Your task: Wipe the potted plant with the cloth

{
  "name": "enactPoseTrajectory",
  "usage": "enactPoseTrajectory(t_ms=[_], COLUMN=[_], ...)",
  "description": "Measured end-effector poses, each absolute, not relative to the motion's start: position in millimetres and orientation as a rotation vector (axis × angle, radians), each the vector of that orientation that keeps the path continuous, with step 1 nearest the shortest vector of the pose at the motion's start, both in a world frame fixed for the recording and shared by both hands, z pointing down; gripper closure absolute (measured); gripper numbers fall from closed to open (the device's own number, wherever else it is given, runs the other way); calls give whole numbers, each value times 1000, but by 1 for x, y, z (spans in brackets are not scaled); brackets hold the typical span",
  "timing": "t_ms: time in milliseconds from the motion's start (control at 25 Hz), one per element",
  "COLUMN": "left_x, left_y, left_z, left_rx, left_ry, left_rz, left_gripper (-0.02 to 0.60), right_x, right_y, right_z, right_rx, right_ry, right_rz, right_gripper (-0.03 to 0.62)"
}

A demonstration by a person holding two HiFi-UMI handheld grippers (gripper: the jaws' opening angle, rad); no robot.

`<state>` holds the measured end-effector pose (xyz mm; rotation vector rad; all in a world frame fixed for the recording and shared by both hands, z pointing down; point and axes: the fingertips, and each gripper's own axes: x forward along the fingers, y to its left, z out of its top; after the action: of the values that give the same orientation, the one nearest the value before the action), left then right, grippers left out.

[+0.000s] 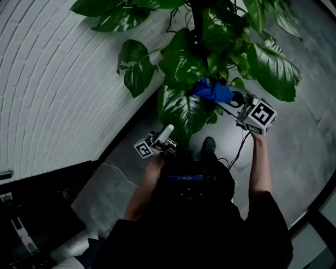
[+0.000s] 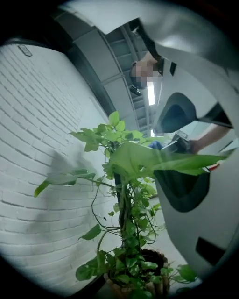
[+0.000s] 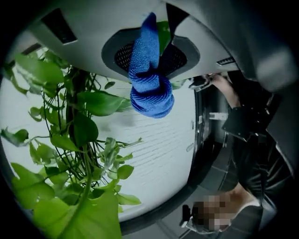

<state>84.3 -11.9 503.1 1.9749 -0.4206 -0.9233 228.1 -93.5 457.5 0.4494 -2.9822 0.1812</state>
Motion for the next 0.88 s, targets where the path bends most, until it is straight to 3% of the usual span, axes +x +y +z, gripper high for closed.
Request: enactPoseTrajectory(t_ms=[120, 320, 560, 880], left_x=[113, 109, 98, 94], left_y=[-1, -1, -3, -6], left_z=[508, 497, 484, 478], left_rx=[2017, 1936, 1871, 1790], left_ry=[-347, -313, -225, -177], left_rz=[-817, -992, -1124, -1213], left_gripper=[344, 362, 396, 396], right_x=[211, 179, 170, 165], right_y=[-129, -145, -107, -21], right_z=[455, 481, 513, 539], right_rx=[527, 446, 327, 79], right_ry=[-2963, -3008, -3040, -2991], right_rz=[62, 151, 321, 370], right_gripper=[487, 487, 487, 487])
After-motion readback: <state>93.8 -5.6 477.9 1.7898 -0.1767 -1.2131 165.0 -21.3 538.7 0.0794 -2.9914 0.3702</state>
